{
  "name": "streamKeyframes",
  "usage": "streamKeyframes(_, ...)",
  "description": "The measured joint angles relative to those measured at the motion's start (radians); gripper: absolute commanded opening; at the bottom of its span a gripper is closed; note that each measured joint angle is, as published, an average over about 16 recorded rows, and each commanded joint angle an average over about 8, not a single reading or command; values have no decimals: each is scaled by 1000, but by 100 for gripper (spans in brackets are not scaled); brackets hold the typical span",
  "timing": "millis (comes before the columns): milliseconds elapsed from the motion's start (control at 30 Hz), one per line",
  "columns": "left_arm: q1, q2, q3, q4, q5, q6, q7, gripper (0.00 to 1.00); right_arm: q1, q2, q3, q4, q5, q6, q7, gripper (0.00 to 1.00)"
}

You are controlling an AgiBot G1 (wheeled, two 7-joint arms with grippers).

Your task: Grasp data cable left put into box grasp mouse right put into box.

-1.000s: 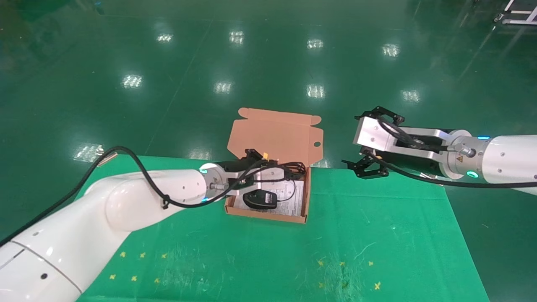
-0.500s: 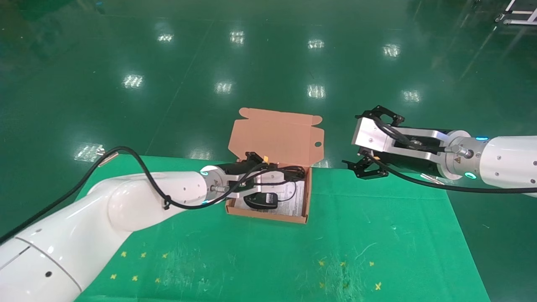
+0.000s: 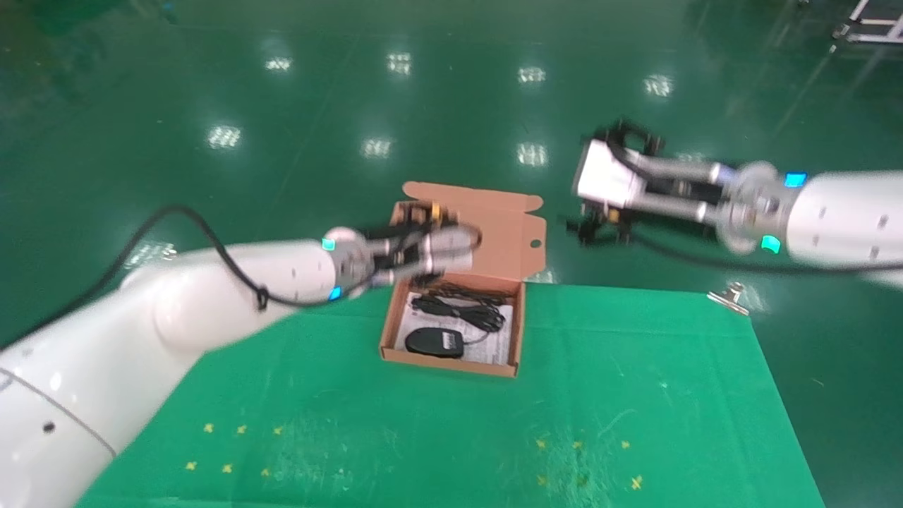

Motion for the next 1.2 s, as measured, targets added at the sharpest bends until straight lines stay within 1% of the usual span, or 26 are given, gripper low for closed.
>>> streamKeyframes(200,-32,-13,-15,-2,-10,-14,-19,100,42,-31,10,-24,-16,-16,-37,100)
streamKeyframes(400,-19,-51,-50,-22,-69,35,-29,100,28,-26,45,-26,20,-68,-56,100)
streamKeyframes(533,9,-93,-88,-52,-138,95,-37,100,-7,-13,87,-21,75,-115,-59,100)
streamKeyframes(1200,179,-339,-314,-233,-542,452,-83,100,-237,71,347,21,421,-393,-70,100)
